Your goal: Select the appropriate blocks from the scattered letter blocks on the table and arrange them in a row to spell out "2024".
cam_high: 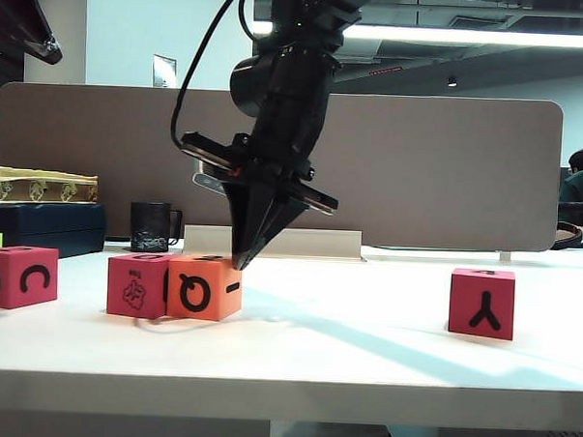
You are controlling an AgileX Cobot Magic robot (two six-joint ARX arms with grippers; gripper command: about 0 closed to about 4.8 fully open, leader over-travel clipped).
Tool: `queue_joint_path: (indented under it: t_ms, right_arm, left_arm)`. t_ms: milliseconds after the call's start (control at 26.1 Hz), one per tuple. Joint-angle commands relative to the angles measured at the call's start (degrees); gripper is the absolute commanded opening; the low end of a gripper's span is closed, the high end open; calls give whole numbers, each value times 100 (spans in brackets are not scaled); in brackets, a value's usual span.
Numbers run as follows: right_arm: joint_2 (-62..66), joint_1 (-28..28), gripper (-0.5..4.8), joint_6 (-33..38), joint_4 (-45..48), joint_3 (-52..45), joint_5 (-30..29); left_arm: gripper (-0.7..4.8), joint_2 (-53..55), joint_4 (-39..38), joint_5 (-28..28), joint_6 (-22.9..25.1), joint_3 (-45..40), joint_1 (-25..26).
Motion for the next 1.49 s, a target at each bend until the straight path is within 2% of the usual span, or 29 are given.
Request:
queue_joint_path:
  t_ms: [38, 268, 459, 803, 918, 1071, 1262, 1492]
  right_arm:
    - [-20, 66, -1, -4, 201, 0, -175]
    - [184, 116, -1, -2, 269, 0, -131]
    - [208, 111, -1, 0, 490, 0, 160]
    - [210, 120, -1, 0, 866, 0, 131]
    - [210, 151, -1, 0, 962, 0, -50]
    - [210, 181, -1, -4, 1056, 2, 66]
    - [114, -79, -1, -4, 741, 20, 525]
    - [-225, -555, -1, -28, 216, 17, 673]
  left_arm:
    - [-6, -20, 39, 31, 0, 37, 0]
    - [-6, -26, -35, 28, 2, 37, 0]
    - [-6, -26, -33, 28, 2, 37, 0]
    - [-6, -26, -48, 28, 2, 37, 0]
    - [-6, -26, -44, 15, 2, 37, 0]
    - [-6, -26, -11, -9, 4, 37, 0]
    - [-6, -26, 0, -393, 13, 37, 2]
    - [-6, -11, 341, -404, 13, 35, 2]
